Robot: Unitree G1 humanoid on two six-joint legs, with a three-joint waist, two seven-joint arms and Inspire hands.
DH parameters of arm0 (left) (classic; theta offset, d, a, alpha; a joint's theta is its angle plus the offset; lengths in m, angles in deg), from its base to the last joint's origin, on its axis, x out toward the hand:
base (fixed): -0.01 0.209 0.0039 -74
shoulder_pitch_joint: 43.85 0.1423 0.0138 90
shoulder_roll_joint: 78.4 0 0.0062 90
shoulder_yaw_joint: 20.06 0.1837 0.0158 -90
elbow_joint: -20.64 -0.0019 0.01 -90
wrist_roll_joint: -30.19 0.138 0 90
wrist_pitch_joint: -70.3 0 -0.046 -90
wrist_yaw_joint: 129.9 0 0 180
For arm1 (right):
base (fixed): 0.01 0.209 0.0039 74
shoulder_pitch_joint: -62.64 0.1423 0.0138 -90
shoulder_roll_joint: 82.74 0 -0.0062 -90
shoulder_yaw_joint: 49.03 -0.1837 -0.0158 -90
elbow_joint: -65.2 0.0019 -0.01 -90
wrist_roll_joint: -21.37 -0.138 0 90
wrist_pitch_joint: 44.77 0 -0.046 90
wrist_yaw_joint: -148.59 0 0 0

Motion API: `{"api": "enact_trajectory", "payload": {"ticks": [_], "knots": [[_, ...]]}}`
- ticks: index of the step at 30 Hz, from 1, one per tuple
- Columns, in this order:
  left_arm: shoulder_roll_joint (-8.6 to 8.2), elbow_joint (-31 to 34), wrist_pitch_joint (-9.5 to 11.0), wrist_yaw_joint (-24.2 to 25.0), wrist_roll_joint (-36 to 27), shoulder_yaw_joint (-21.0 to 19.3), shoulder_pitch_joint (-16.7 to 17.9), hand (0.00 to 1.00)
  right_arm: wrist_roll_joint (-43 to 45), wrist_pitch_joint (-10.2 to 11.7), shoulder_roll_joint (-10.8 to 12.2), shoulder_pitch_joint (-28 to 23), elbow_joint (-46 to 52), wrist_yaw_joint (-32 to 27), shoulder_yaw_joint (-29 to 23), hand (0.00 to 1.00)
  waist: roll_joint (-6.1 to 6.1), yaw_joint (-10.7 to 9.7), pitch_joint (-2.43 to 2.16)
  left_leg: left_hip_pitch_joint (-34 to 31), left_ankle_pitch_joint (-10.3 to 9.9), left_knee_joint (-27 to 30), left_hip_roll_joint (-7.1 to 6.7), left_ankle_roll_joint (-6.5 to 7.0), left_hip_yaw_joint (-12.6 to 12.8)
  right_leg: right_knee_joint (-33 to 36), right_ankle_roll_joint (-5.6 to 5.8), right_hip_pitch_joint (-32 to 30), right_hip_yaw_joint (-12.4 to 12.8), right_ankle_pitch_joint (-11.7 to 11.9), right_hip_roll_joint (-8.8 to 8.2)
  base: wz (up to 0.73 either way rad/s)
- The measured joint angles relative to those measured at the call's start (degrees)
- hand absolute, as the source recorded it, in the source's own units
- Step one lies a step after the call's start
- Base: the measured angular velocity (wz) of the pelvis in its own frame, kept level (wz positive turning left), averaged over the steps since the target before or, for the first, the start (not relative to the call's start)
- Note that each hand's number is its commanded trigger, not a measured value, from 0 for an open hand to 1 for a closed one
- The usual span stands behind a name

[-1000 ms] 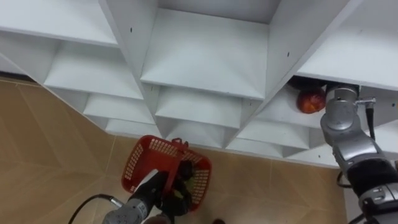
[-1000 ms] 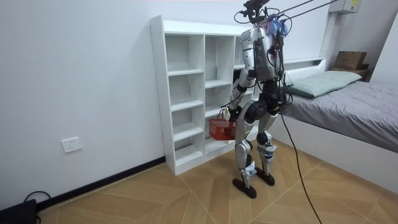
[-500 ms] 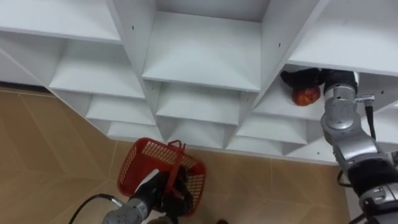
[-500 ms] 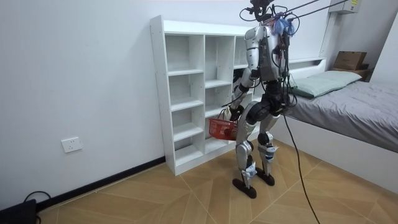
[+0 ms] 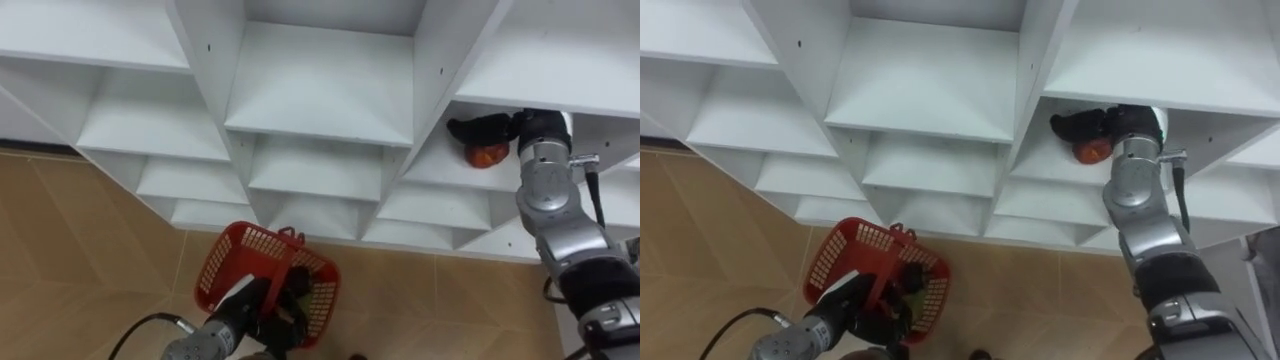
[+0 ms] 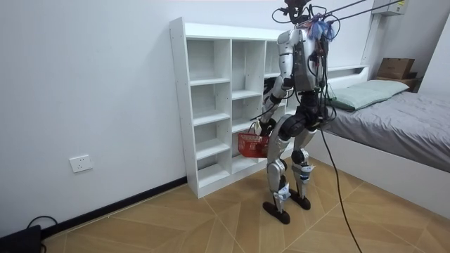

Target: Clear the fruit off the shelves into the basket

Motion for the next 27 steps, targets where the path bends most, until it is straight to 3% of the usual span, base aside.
{"api": "enact_trajectory", "payload": {"ticks": [15, 27], "knots": [[0.55, -1.2, 0.0, 0.0, 0.0, -0.2, 0.0, 1.0, -0.9, -0.1, 0.0, -2.6, 0.0, 0.0, 0.0, 0.0, -0.52, -0.3, -0.35, 0.2, 0.2, -0.7, 0.41, 0.03, 1.0, -1.3, 0.17, -0.1, 1.0, 1.0, 0.63, -0.04], [0.18, -1.5, 0.0, -1.3, -0.1, 0.1, -0.1, 1.0, -1.1, -0.1, 0.1, -3.3, -2.5, -0.1, 0.4, 0.0, -0.13, 0.0, -0.23, -1.1, 0.4, -0.9, 0.67, 0.4, 1.0, -3.0, 0.56, -0.7, 1.1, 2.4, 1.09, 0.0]]}}
